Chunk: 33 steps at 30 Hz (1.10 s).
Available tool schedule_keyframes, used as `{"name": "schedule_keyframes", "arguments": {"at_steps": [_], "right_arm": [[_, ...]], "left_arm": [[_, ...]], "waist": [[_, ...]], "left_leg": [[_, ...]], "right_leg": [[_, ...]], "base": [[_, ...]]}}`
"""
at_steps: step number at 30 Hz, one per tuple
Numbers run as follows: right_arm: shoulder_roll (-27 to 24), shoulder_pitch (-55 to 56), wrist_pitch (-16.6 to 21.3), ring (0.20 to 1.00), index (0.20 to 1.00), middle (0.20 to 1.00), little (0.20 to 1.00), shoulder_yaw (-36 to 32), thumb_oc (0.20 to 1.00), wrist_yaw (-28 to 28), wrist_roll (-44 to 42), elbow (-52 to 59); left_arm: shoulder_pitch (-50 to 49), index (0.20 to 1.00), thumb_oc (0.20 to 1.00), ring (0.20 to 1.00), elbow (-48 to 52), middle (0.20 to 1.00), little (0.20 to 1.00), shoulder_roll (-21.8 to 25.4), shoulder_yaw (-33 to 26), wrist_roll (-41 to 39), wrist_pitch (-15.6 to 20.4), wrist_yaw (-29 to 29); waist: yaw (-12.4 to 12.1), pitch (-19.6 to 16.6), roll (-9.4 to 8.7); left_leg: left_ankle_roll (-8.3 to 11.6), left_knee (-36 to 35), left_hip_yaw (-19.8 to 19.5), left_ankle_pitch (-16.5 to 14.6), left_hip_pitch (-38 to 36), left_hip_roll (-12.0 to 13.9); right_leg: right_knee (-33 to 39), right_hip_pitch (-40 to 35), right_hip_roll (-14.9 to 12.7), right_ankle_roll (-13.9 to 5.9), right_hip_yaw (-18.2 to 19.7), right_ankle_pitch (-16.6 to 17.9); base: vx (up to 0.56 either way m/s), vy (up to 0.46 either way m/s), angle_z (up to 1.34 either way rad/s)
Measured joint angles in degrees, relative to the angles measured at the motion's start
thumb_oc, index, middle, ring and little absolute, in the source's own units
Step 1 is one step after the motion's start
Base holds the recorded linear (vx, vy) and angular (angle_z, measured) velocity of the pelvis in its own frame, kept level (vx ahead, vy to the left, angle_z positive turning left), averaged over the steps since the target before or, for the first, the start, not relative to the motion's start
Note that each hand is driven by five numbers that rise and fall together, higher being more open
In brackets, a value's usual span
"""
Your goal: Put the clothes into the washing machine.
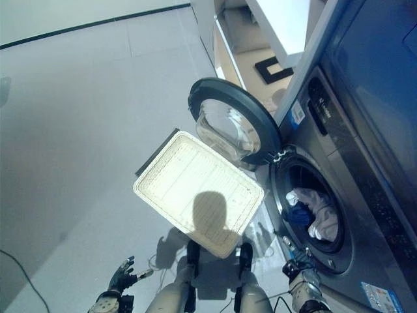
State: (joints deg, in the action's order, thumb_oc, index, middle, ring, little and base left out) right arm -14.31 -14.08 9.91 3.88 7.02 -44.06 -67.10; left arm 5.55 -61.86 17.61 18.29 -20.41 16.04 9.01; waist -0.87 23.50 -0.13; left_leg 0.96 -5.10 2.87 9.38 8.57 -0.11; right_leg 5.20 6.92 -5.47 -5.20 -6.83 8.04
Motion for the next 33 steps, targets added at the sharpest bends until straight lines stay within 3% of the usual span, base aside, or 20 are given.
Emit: {"name": "schedule_keyframes", "arguments": {"at_steps": [3, 5, 7, 11, 15, 22, 25, 28, 33], "right_arm": [[0.0, 0.2, -0.2, 1.0, 1.0, 1.0, 1.0, 0.8, 1.0, -0.4, 1.1, -0.9], [0.7, 2.8, -1.8, 1.0, 1.0, 1.0, 1.0, 3.7, 1.0, -1.9, 6.8, -2.2], [0.8, 3.3, -2.8, 1.0, 1.0, 1.0, 1.0, 6.7, 1.0, -3.1, 11.7, -3.6], [2.2, 9.1, -4.2, 1.0, 1.0, 1.0, 1.0, 12.0, 1.0, -5.4, 24.9, -3.8], [2.4, 10.2, -4.1, 1.0, 1.0, 1.0, 1.0, 16.4, 1.0, -6.3, 32.3, -3.2], [2.1, 10.9, -4.0, 1.0, 1.0, 1.0, 1.0, 16.2, 1.0, -8.5, 33.4, -3.1], [2.0, 11.4, -4.1, 1.0, 1.0, 1.0, 1.0, 16.1, 1.0, -12.0, 33.4, -3.2], [1.9, 11.4, -6.0, 1.0, 1.0, 1.0, 1.0, 16.0, 1.0, -15.9, 33.4, -3.2], [1.9, 11.4, -8.2, 1.0, 1.0, 1.0, 1.0, 16.0, 1.0, -18.1, 33.4, -3.2]], "left_arm": [[-0.2, 1.0, 1.0, 1.0, -0.5, 1.0, 1.0, -0.3, -0.2, 0.4, 0.0, -0.1], [-2.3, 1.0, 1.0, 1.0, -1.9, 1.0, 1.0, -1.7, -1.6, 1.6, -0.1, -0.5], [-2.2, 1.0, 1.0, 1.0, -3.9, 1.0, 1.0, -2.4, -2.6, 1.8, -1.0, -1.1], [-4.6, 1.0, 1.0, 1.0, -5.2, 1.0, 1.0, -2.9, -2.3, 3.9, -4.1, -4.1], [-5.0, 1.0, 1.0, 1.0, -6.2, 1.0, 1.0, -3.3, -1.6, 3.9, -6.8, -7.4], [-5.1, 1.0, 1.0, 1.0, -6.5, 1.0, 1.0, -4.3, -1.0, 3.2, -7.2, -13.0], [-5.9, 1.0, 1.0, 1.0, -6.7, 1.0, 1.0, -5.0, -1.7, 0.3, -9.8, -16.8], [-5.8, 1.0, 1.0, 1.0, -6.8, 1.0, 1.0, -4.7, -2.5, 0.6, -12.8, -21.6], [-6.0, 1.0, 1.0, 1.0, -6.8, 1.0, 1.0, -4.5, -1.9, 1.1, -14.7, -26.8]], "waist": [[0.0, -1.0, 0.01], [0.0, -7.0, -0.39], [0.1, -8.2, -0.64], [0.0, -16.0, -1.98], [0.0, -18.4, -1.78], [0.1, -19.9, 0.18], [0.1, -20.3, 0.88], [0.1, -21.2, 0.88], [0.1, -22.0, 0.9]], "left_leg": [[0.06, 0.0, 0.0, -0.2, -0.3, 0.0], [0.46, -0.2, 0.0, -1.4, -2.9, 0.4], [0.6, -0.1, -0.4, -1.7, -4.9, 0.5], [0.79, -0.3, -1.5, -3.1, -7.4, 1.0], [0.88, -0.3, -1.5, -3.3, -8.1, 1.6], [1.19, -0.3, -1.5, -3.5, -10.0, 2.3], [1.62, -0.4, -1.5, -3.8, -11.3, 2.5], [1.96, -0.3, -1.5, -4.1, -12.1, 2.8], [2.25, -0.3, -1.5, -4.3, -13.1, 3.2]], "right_leg": [[0.0, -0.3, 0.1, 0.05, 0.0, 0.0], [0.0, -2.8, 0.3, 0.8, -0.2, -1.2], [0.0, -5.2, 0.6, 0.99, -1.0, -1.6], [0.0, -8.5, 1.1, 1.5, -1.9, -3.7], [0.0, -9.3, 1.6, 2.09, -1.9, -4.1], [0.1, -11.1, 2.4, 2.67, -1.8, -4.4], [0.2, -12.5, 2.6, 2.75, -1.9, -4.5], [0.3, -13.2, 3.1, 3.15, -2.1, -5.0], [0.3, -14.2, 3.3, 3.36, -2.1, -5.2]], "base": [[0.01, -0.002, 0.0], [0.16, -0.054, -0.01], [0.14, -0.047, 0.14], [0.12, -0.037, 0.13], [0.07, -0.046, 0.01], [0.02, -0.029, 0.0], [0.05, -0.046, -0.01], [0.06, -0.018, 0.01], [0.04, -0.001, 0.0]]}}
